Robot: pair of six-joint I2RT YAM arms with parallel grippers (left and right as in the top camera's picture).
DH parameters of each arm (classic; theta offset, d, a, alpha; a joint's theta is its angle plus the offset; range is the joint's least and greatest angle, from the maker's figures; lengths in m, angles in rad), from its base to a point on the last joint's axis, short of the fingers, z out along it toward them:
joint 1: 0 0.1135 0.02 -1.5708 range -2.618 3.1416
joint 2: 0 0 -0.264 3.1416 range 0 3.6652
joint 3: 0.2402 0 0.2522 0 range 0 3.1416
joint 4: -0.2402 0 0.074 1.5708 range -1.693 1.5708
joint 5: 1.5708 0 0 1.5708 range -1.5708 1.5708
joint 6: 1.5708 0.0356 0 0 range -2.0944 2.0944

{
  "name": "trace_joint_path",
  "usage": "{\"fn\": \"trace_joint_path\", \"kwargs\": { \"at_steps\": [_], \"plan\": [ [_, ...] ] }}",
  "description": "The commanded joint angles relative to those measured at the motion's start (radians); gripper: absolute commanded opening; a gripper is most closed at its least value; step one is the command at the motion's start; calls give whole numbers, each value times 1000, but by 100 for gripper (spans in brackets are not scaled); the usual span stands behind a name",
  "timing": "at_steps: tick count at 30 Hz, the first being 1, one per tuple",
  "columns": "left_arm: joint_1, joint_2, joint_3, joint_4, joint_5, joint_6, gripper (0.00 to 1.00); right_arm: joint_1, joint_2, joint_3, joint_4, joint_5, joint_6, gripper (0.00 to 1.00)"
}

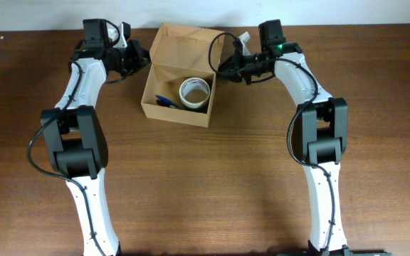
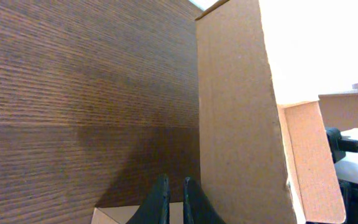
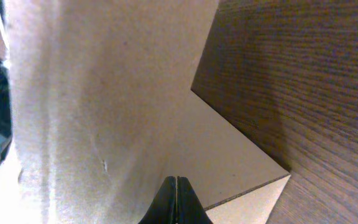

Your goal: Pack container

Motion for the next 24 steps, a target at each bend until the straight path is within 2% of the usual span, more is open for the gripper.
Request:
{"fn": "trace_joint_path", "kwargs": {
  "at_steps": [1, 8, 16, 24],
  "plan": [
    [-6, 16, 15, 8, -13, 31, 9, 3, 11, 3, 8, -32, -42, 4],
    [-5, 16, 15, 18, -13, 29, 9, 3, 11, 6, 117, -140, -60, 4],
    [-5, 16, 15, 53, -34, 29, 9, 4, 10, 42, 119, -198, -64, 4],
    [5, 16, 15, 203, 87, 21, 9, 4, -1, 123, 119, -243, -90, 4]
  ]
}}
